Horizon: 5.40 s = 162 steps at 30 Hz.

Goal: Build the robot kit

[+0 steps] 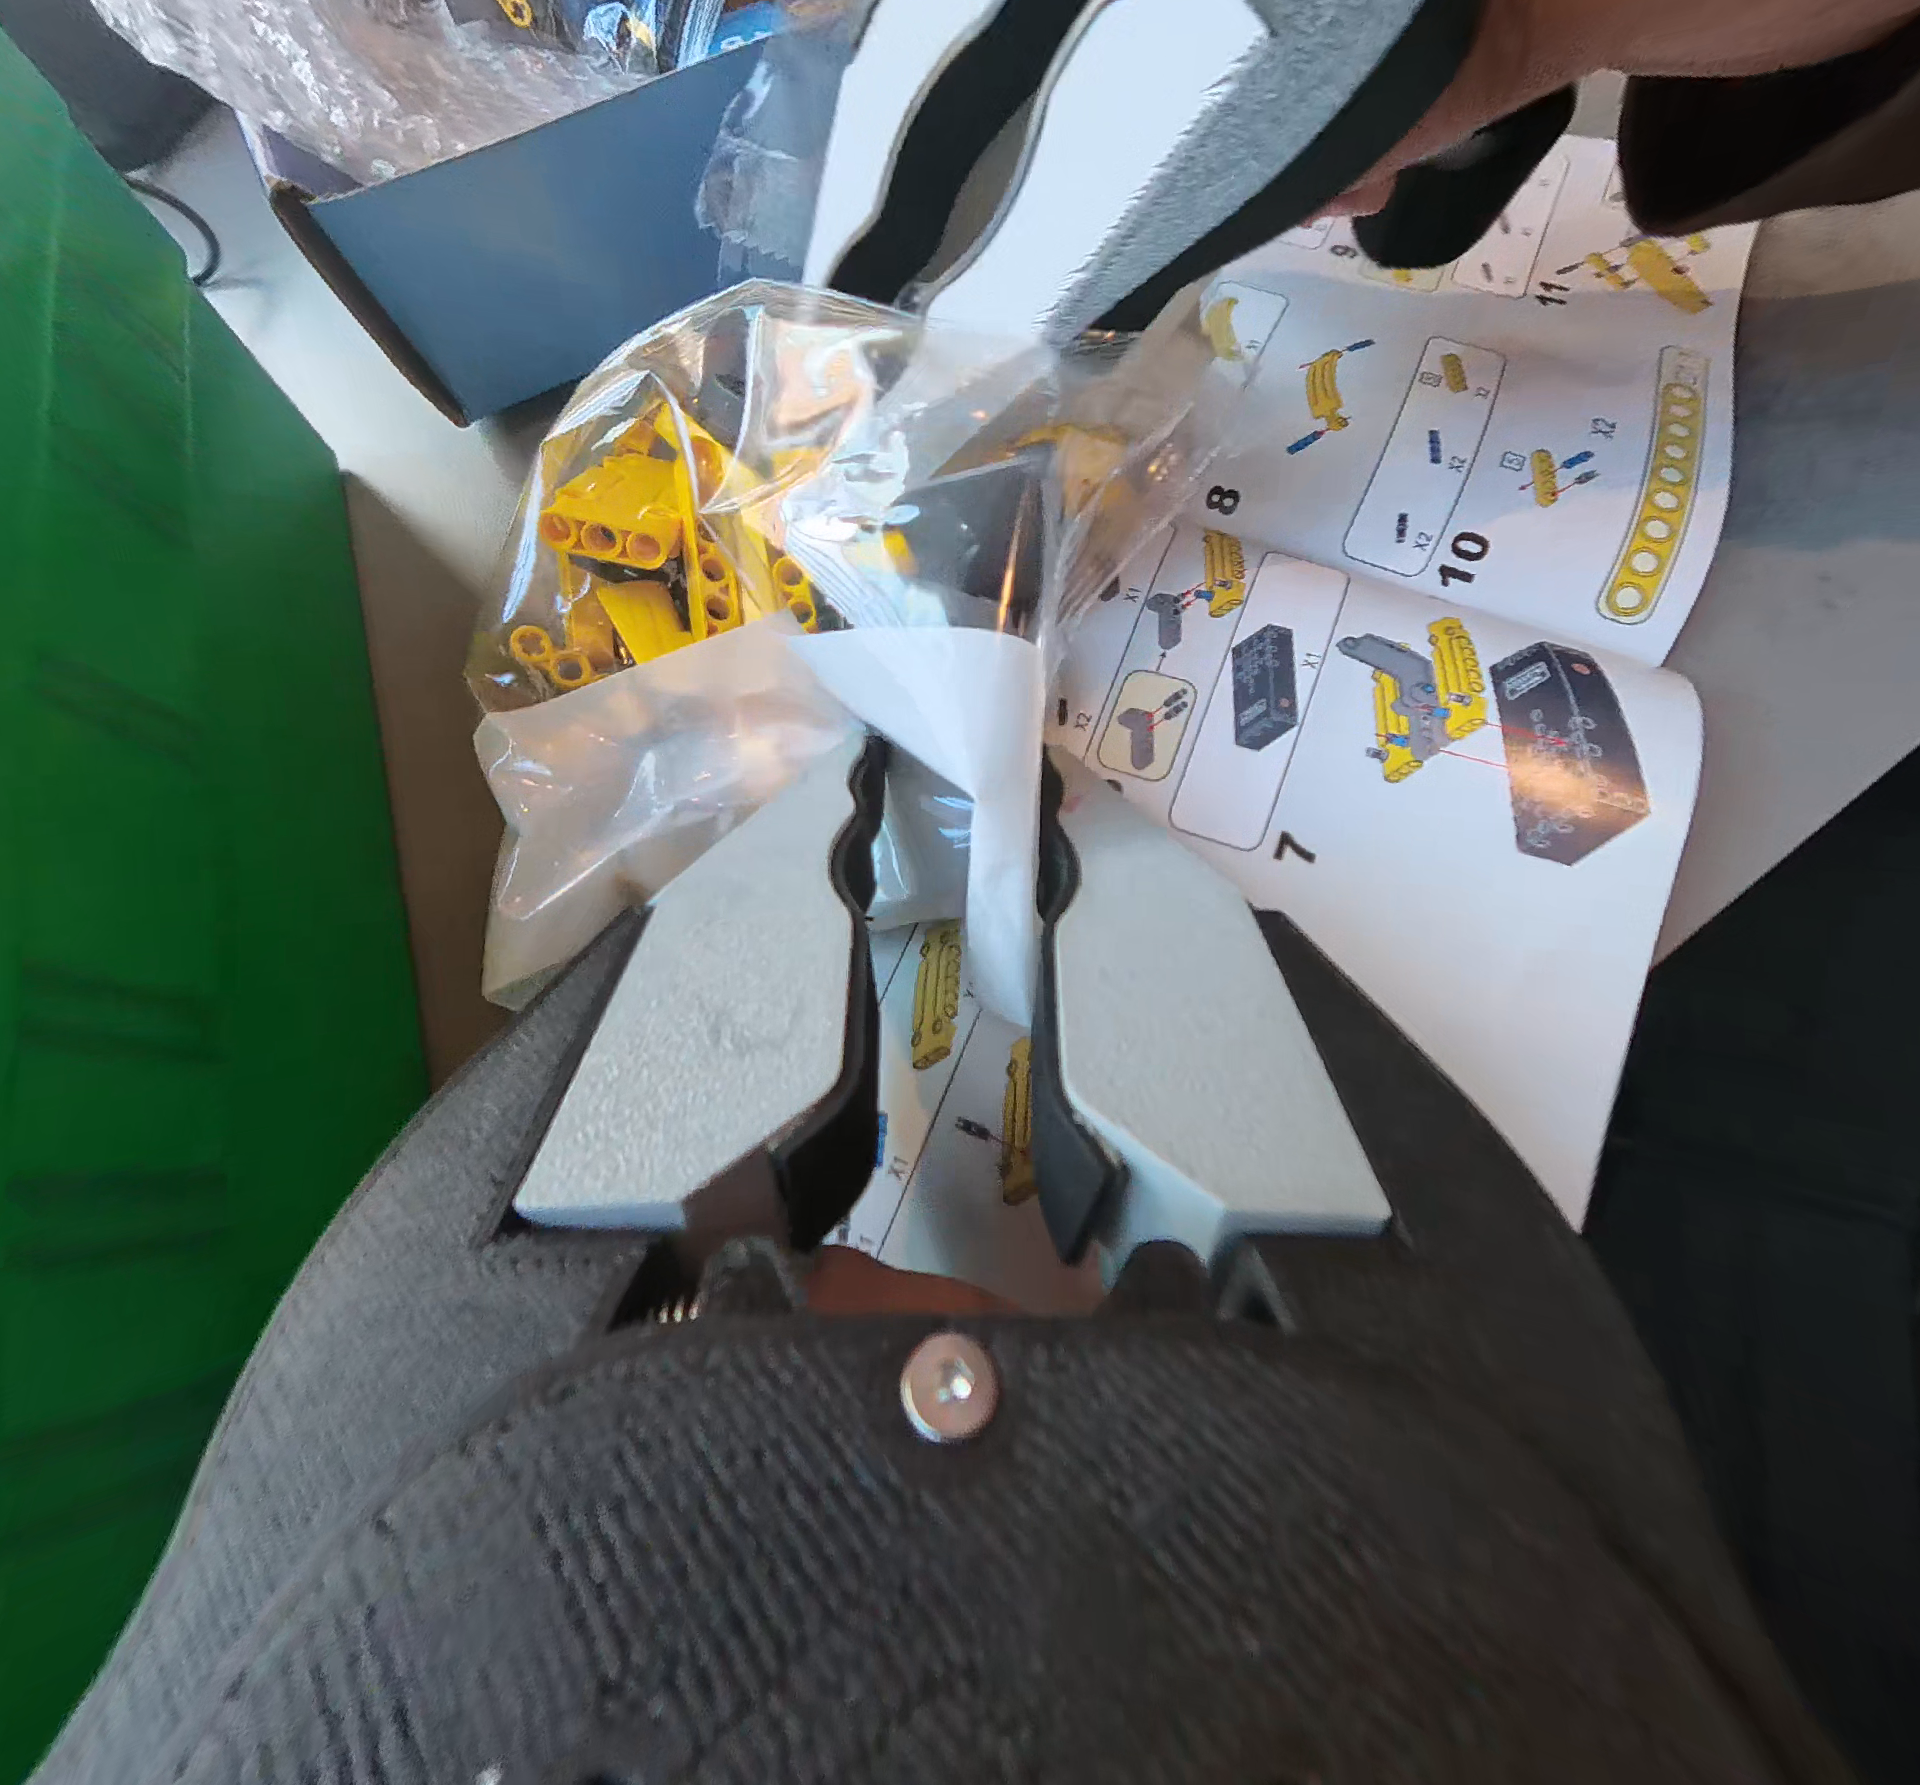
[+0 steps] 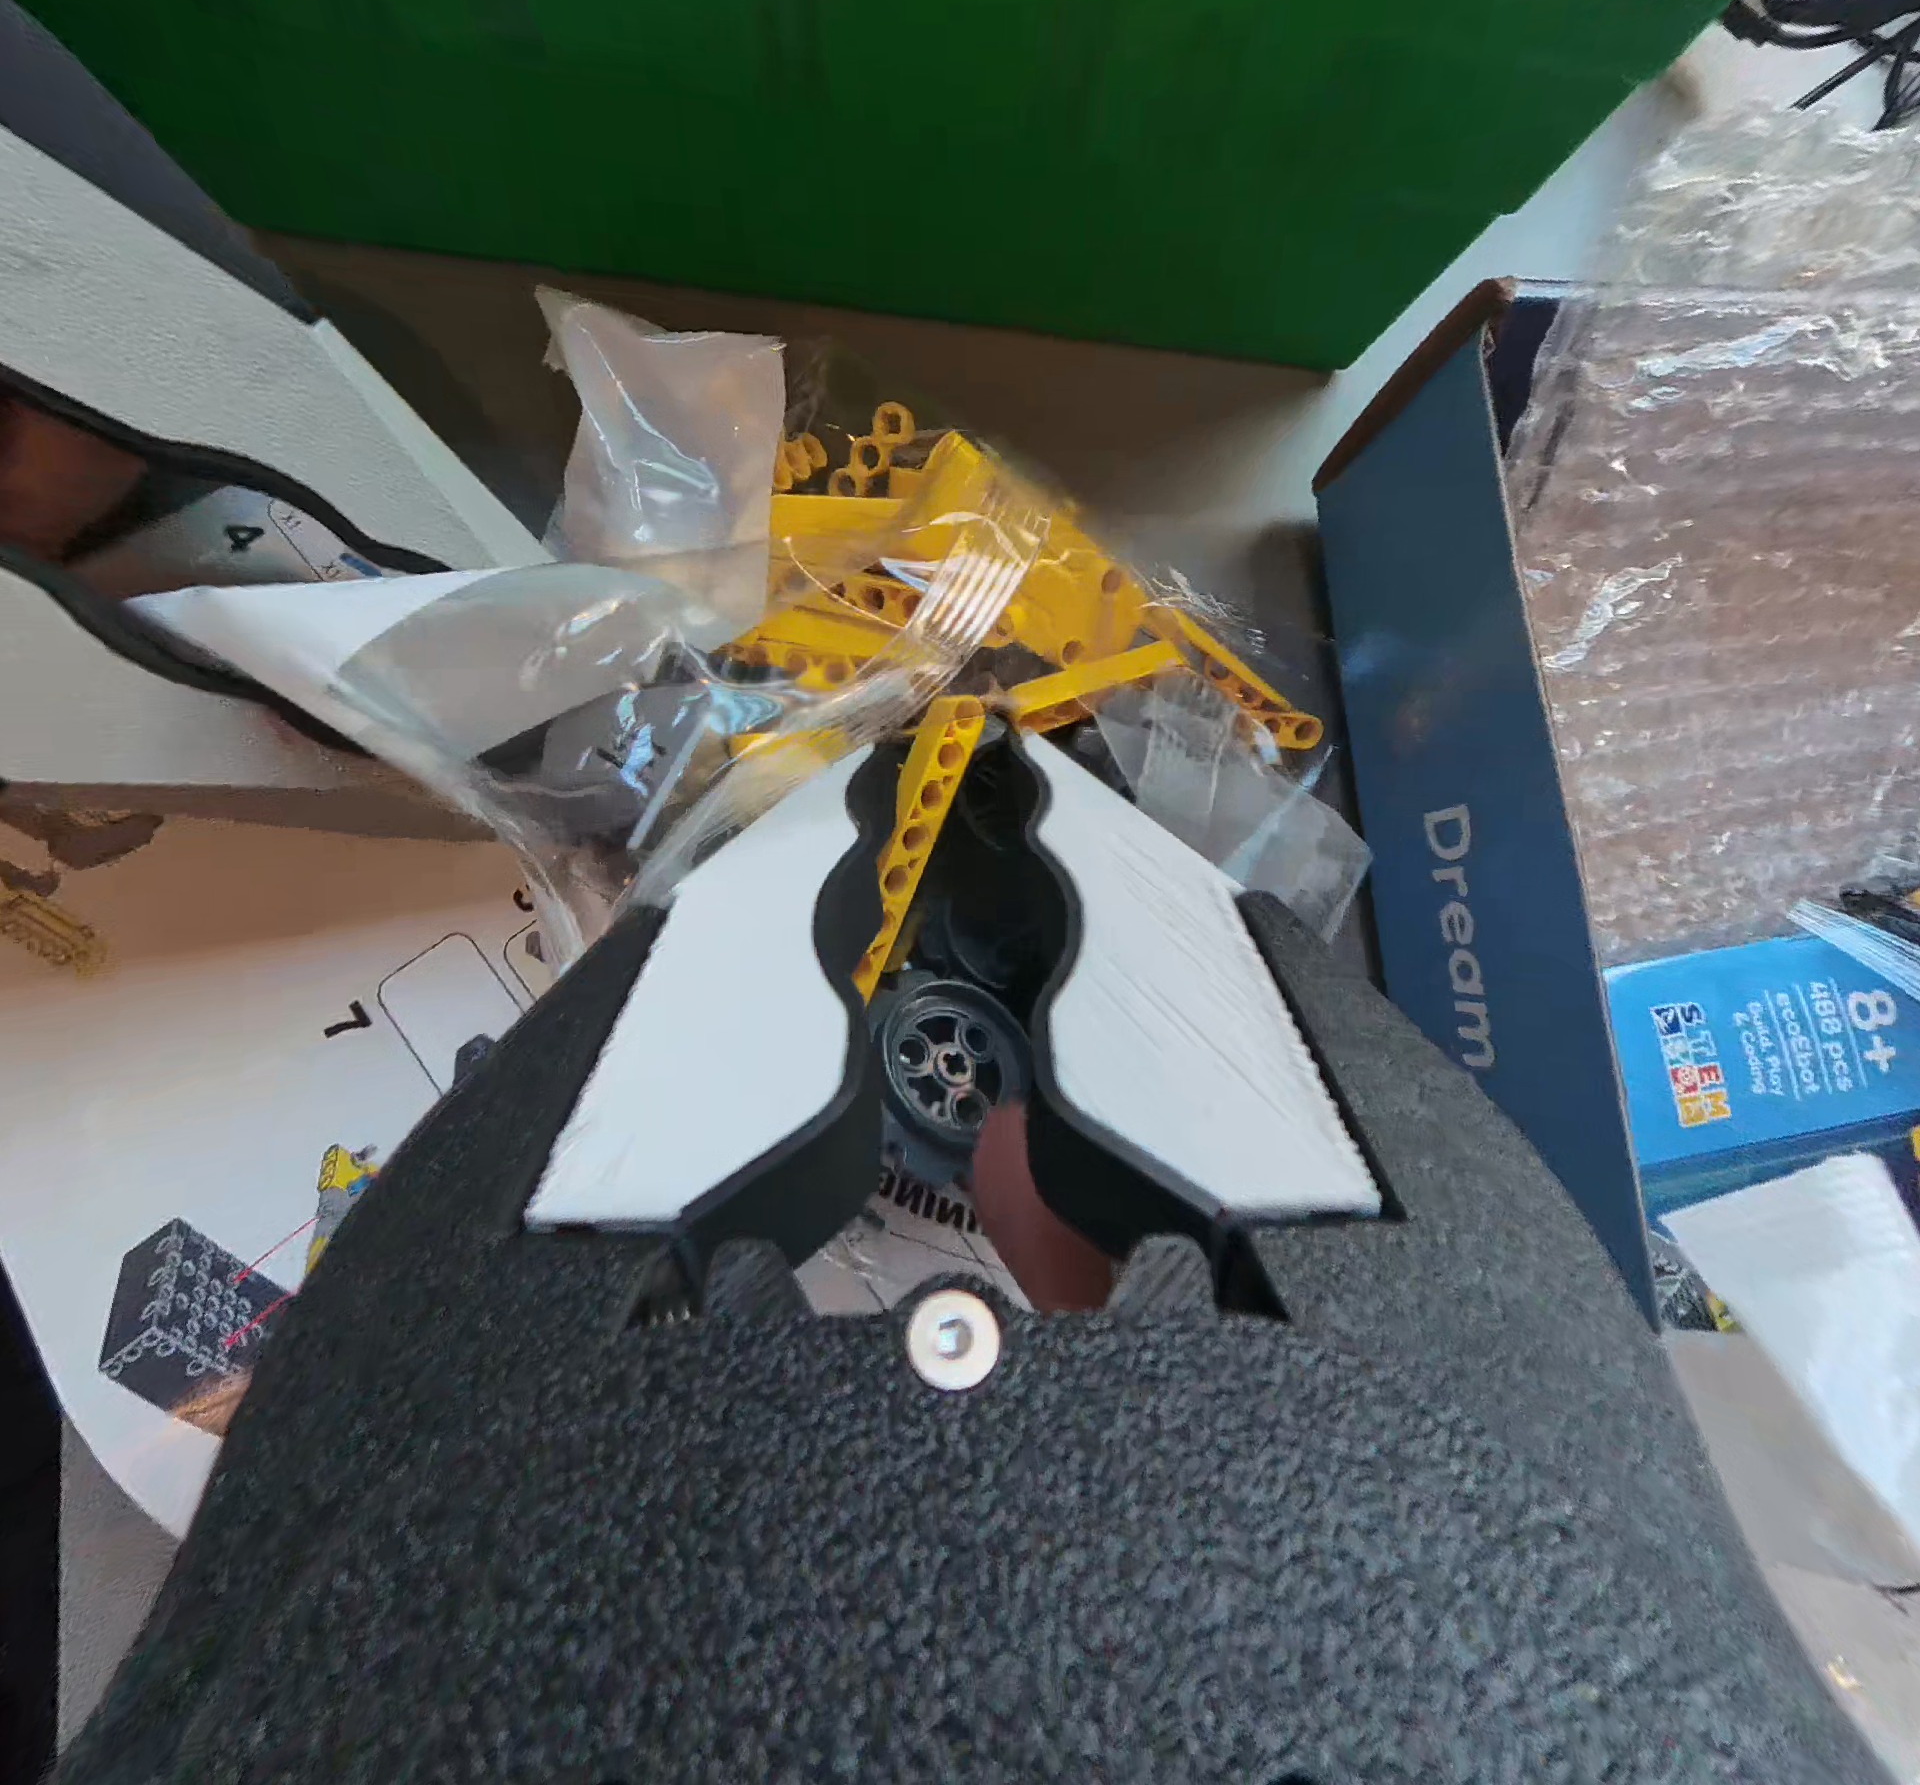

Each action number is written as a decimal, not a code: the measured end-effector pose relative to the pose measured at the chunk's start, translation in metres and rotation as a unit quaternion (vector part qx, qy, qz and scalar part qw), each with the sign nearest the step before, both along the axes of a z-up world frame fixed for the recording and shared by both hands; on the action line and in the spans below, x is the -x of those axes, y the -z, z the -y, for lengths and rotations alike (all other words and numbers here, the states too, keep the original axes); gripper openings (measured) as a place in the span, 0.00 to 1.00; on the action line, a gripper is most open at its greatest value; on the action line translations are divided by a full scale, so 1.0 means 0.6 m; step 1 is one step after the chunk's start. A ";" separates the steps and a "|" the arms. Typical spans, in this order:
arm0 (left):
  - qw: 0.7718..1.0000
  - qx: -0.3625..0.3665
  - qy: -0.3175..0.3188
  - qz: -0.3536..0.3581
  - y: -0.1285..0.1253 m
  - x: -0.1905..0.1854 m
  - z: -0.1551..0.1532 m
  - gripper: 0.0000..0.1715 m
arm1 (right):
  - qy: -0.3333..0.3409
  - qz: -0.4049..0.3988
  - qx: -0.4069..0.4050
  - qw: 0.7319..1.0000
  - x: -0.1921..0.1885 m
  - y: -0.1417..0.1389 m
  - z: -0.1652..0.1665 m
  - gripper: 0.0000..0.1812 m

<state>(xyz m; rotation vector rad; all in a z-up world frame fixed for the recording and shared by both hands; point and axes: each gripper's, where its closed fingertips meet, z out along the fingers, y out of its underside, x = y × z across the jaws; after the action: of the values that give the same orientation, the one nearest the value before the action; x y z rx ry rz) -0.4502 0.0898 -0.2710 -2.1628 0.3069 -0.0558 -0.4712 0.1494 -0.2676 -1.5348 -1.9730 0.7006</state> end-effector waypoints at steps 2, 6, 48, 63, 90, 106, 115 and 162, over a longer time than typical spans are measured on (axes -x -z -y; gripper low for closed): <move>1.000 0.003 0.000 0.009 -0.001 0.004 0.003 0.13 | -0.008 0.006 -0.020 1.000 -0.009 0.000 0.001 0.09; 0.999 0.013 0.010 0.036 -0.006 0.003 0.012 0.10 | 0.024 0.004 -0.090 0.996 -0.022 -0.006 -0.024 0.09; 0.997 0.061 -0.042 0.021 0.001 0.015 0.013 0.65 | -0.020 -0.055 -0.018 0.998 -0.006 -0.023 0.008 0.07; 0.998 0.055 -0.014 -0.008 0.030 0.016 0.014 0.53 | -0.033 -0.024 -0.070 0.997 0.021 -0.015 0.015 0.09; 0.997 0.048 0.058 -0.007 0.029 -0.008 0.029 0.47 | -0.024 -0.009 -0.192 0.981 -0.007 -0.011 0.004 0.04; 0.997 0.048 0.053 -0.017 0.028 -0.021 0.024 0.45 | 0.076 0.008 -0.026 0.997 -0.004 0.007 0.006 0.13; 0.997 0.044 0.055 -0.021 0.027 -0.025 0.023 0.44 | 0.108 0.015 -0.023 0.994 0.014 0.007 -0.004 0.11; 0.991 -0.011 0.091 0.093 -0.050 -0.060 0.031 0.36 | 0.038 0.010 -0.035 0.999 0.029 0.011 -0.007 0.06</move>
<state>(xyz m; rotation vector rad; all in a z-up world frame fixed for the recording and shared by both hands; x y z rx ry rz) -0.4144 0.0711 -0.2411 -2.0838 0.3942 -0.3531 -0.4888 0.1535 -0.2742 -1.5699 -1.9225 0.5809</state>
